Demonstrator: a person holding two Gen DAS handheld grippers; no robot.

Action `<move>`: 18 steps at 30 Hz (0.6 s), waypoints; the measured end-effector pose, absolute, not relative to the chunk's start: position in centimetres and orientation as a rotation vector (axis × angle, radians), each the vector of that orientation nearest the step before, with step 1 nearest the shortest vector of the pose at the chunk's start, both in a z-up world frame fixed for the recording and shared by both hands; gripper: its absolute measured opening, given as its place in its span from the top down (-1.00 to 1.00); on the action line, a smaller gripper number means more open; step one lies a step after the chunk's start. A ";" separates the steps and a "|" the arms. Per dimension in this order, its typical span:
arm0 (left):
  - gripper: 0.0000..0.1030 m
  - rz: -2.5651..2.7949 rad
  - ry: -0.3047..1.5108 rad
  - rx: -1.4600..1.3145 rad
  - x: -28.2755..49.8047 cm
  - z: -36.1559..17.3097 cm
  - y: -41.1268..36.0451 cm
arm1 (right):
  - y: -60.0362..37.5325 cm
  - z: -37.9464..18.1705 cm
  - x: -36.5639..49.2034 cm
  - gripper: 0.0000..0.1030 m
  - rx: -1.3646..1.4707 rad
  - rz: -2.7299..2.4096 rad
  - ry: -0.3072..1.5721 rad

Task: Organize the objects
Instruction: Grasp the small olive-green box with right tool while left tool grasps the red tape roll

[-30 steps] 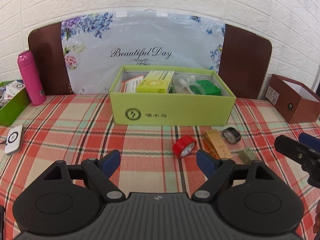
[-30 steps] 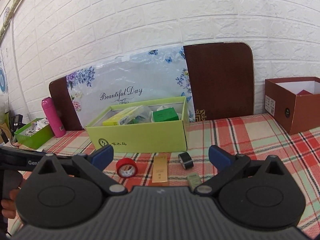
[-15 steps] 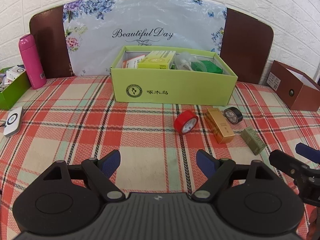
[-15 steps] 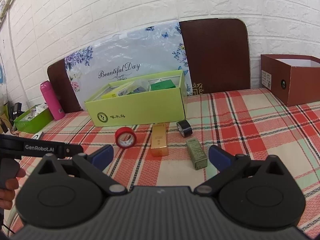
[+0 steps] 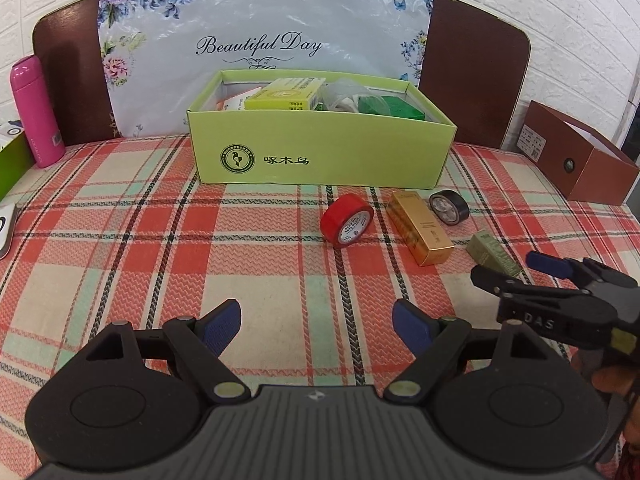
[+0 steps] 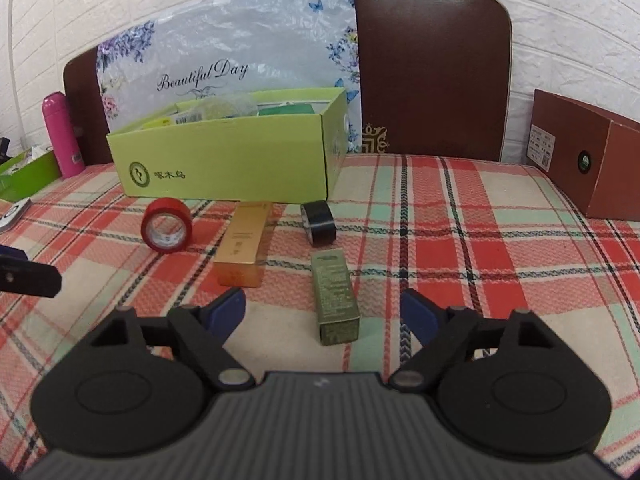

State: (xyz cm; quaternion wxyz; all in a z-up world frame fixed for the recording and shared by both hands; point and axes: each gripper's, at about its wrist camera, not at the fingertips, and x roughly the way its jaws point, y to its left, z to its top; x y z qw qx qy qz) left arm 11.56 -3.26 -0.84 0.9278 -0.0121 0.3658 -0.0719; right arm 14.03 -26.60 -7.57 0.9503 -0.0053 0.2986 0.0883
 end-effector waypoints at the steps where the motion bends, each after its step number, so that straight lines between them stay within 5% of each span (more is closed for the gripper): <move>1: -0.67 -0.149 0.743 -0.019 11.8 -0.9 -3.3 | -26.6 -7.8 14.3 -0.28 -0.019 0.179 0.615; 2: -0.67 -0.151 0.735 -0.011 12.2 -1.1 -3.4 | -26.5 -8.0 14.3 0.28 -0.024 0.174 0.628; 3: -0.67 -0.153 0.726 -0.006 12.6 -1.1 -3.5 | -26.5 -8.0 14.2 0.57 -0.022 0.169 0.631; 15: -0.65 -0.220 0.612 0.066 20.3 -2.5 -6.8 | -27.4 -7.1 8.9 0.57 0.114 0.193 0.657; 17: -0.35 -0.233 0.635 0.052 21.2 -2.8 -6.7 | -27.4 -7.1 8.4 0.57 0.131 0.198 0.666; 18: 0.26 -0.261 0.665 0.033 21.5 -3.1 -6.4 | -27.3 -7.1 8.2 0.57 0.131 0.200 0.673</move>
